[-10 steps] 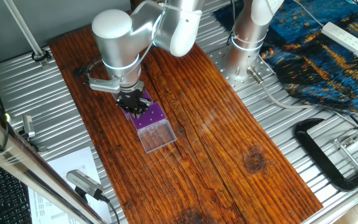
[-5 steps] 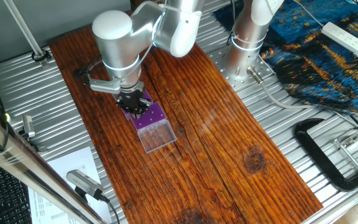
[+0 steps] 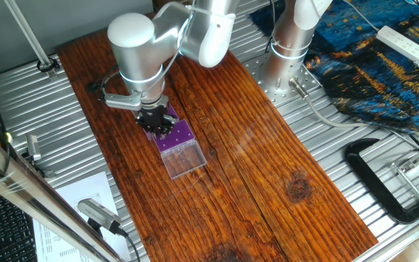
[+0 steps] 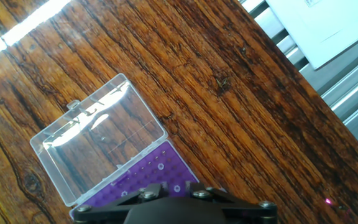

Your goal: Transfer all small pipette tips from one holder to another

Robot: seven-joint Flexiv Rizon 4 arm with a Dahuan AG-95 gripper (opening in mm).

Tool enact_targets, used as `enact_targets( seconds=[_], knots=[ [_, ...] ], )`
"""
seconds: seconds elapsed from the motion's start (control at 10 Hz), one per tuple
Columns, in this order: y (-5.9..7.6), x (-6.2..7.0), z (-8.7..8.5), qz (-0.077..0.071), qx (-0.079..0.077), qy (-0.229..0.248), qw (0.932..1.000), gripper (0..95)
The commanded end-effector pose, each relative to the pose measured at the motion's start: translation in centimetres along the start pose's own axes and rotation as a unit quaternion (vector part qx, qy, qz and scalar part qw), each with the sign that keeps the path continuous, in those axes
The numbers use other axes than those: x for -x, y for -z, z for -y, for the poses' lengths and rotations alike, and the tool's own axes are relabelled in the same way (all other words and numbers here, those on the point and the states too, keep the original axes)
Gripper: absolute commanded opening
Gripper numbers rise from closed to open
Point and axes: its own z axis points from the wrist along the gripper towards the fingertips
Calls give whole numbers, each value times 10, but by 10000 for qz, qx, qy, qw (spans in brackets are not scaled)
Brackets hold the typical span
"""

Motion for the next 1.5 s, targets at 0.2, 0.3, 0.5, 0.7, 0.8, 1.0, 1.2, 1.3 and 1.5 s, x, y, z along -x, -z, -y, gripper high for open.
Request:
enact_targets(
  seconds=[0.2,0.3,0.5,0.7,0.8,1.0,1.2,1.3,1.5],
  knots=[
    [6,-10,13,-55,-6,50,10000,190],
    [6,-13,16,-58,-6,83,9999,190],
    [4,-27,35,-60,-7,311,9995,190],
    [-2,-38,51,-65,-8,428,9991,190],
    [-4,-46,58,-104,-20,519,9986,190],
    [2,-58,65,-231,10,641,9977,190],
    [6,-72,68,-294,66,722,9969,190],
    [6,-76,67,-300,72,728,9969,190],
    [5,-89,56,-265,111,635,9976,190]
  ],
)
